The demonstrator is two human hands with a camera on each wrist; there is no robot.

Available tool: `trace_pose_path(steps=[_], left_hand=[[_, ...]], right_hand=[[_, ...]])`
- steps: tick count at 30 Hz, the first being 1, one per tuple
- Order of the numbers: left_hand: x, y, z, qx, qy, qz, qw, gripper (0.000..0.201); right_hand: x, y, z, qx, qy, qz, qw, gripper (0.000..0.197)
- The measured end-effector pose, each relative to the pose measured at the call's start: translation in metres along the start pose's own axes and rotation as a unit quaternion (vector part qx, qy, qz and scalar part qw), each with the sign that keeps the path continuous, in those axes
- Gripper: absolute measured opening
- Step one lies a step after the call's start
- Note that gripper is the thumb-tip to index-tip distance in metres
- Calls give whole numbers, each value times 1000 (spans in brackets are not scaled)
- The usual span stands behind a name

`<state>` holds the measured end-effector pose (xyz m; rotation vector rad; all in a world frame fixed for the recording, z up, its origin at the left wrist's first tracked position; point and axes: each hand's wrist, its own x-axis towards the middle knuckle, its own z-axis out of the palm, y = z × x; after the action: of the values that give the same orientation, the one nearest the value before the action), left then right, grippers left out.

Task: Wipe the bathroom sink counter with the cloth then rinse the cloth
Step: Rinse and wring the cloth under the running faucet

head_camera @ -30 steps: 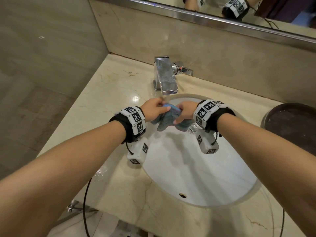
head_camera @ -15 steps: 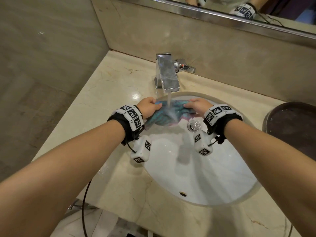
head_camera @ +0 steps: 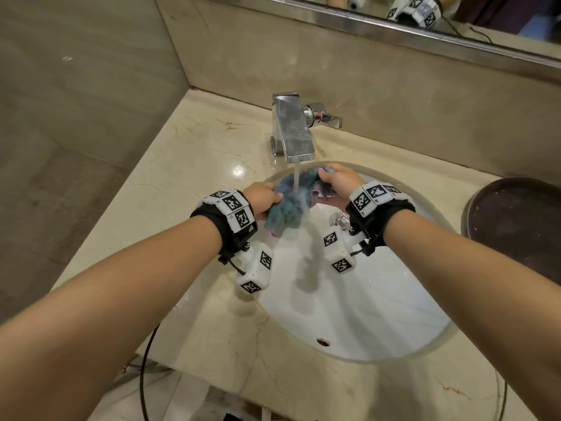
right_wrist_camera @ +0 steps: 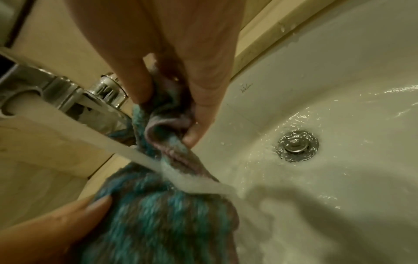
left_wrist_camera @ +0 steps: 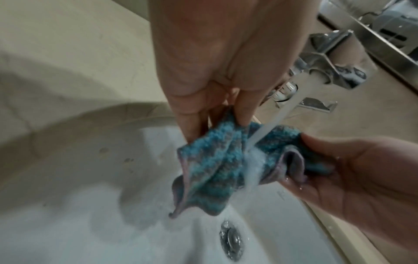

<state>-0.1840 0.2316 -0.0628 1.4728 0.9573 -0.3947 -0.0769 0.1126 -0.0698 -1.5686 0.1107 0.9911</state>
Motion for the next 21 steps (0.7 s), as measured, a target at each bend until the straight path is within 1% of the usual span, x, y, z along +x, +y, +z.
trace_pose_path(steps=[2,6,8,10,11,13,15,17,19,21], left_hand=[[-1,1,3,-32,1,4,999,32],[2,1,8,-139,-4,16,990,36],[2,5,10,-150,-6,18,988,35],[2,9,8,-155,9,15,988,34],[3,10,7,-153,17,9,988,34],[3,11,6,-155,13,4,988,36],[1,9,4,-156,2,7,988,37],[-4,8,3,-155,-21,20,987,37],[-7,7,2,-145,-51,31,988,38],[-7,3,1,-112,-64,35,991,38]], right_hand=[[-5,-1,4,26,-26,10,999,26],[-19,5,18,-67,-79,3,995,13],[-22,12,25,-102,-111,-8,989,15],[-24,16,30,-126,-122,-12,984,19],[-26,15,32,-129,-119,-12,984,19],[-26,13,36,-123,-95,-12,988,20],[-23,12,38,-138,-70,-11,988,27],[-18,13,38,-170,-48,-9,984,28],[-17,10,34,-196,-30,-13,980,20],[-15,9,30,-171,-13,14,985,25]])
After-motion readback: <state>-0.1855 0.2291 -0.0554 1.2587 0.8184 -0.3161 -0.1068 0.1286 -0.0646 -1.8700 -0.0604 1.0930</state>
